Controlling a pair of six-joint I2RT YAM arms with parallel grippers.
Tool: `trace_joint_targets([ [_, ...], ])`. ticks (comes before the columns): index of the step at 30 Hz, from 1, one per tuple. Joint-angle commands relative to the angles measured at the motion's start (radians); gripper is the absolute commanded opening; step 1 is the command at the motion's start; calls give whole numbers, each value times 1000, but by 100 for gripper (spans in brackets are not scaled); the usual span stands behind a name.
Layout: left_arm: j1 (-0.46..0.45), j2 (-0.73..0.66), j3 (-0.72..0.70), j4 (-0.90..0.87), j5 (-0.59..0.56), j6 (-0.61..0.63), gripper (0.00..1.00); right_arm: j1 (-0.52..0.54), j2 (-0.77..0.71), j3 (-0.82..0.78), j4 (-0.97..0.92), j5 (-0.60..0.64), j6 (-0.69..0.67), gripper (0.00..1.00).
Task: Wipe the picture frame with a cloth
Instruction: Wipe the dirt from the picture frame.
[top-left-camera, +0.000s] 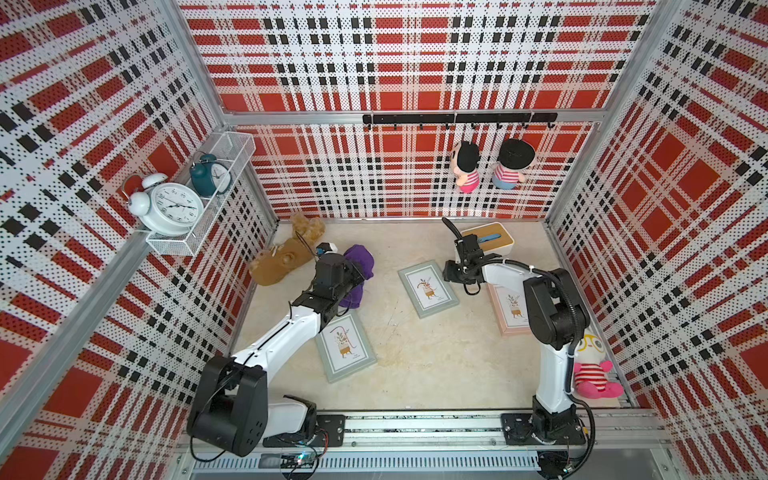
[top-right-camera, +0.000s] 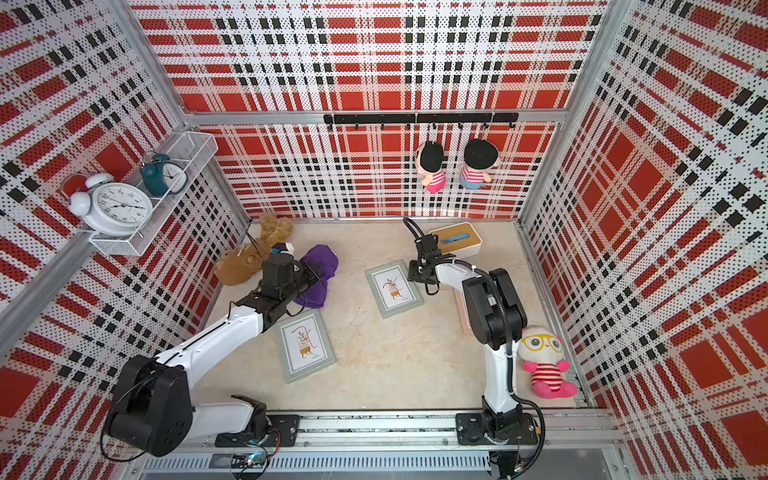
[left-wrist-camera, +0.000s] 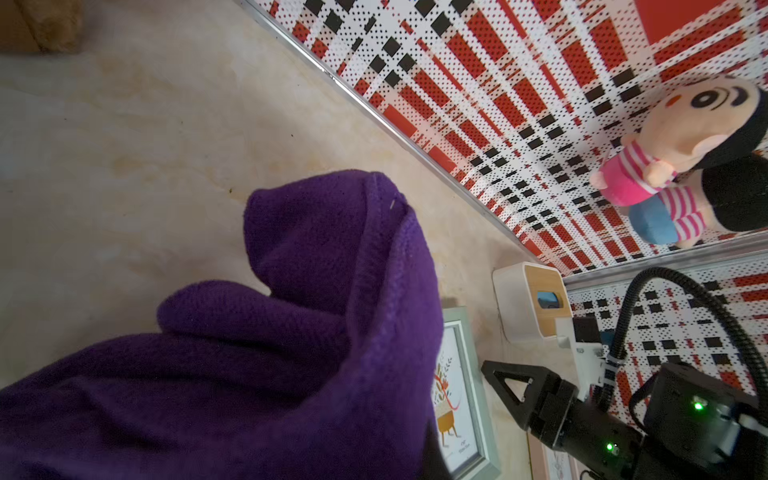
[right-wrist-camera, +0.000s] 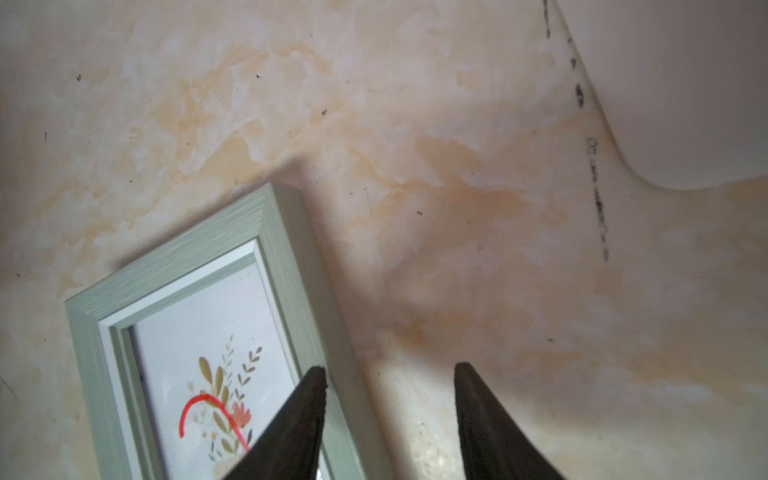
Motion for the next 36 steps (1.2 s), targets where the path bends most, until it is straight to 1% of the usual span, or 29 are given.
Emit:
trace_joint_targets([
  [1,-11,38,48,-18,12,40,0,14,29,47,-30,-42,-39,47],
  [6,-32,77,64,-18,14,44,0,16,41,46,-43,-79,-18,37],
  [9,-47,99,70,-18,15,49,0,15,25,29,-53,-78,2,33],
  [14,-85,144,90,-25,9,55,0,20,-38,-55,-47,-72,51,28],
  [18,-123,182,104,-30,1,57,0,23,-89,-140,-65,-37,137,24],
  [21,-150,207,114,-33,-4,57,0,22,-127,-212,-64,-33,190,21],
  [23,-163,218,118,-37,-6,57,0,25,-158,-263,-50,-41,225,21],
  [27,-189,236,116,-44,-17,54,0,34,-232,-363,23,-142,285,21],
  [30,-198,245,118,-48,-21,53,0,48,-274,-391,36,-172,307,22],
  [32,-204,252,123,-53,-31,58,0,47,-293,-387,25,-144,298,24],
  [33,-206,257,130,-59,-37,64,0,45,-304,-379,15,-108,288,26],
  [36,-220,280,163,-93,-66,92,0,44,-316,-329,-7,-50,241,34],
])
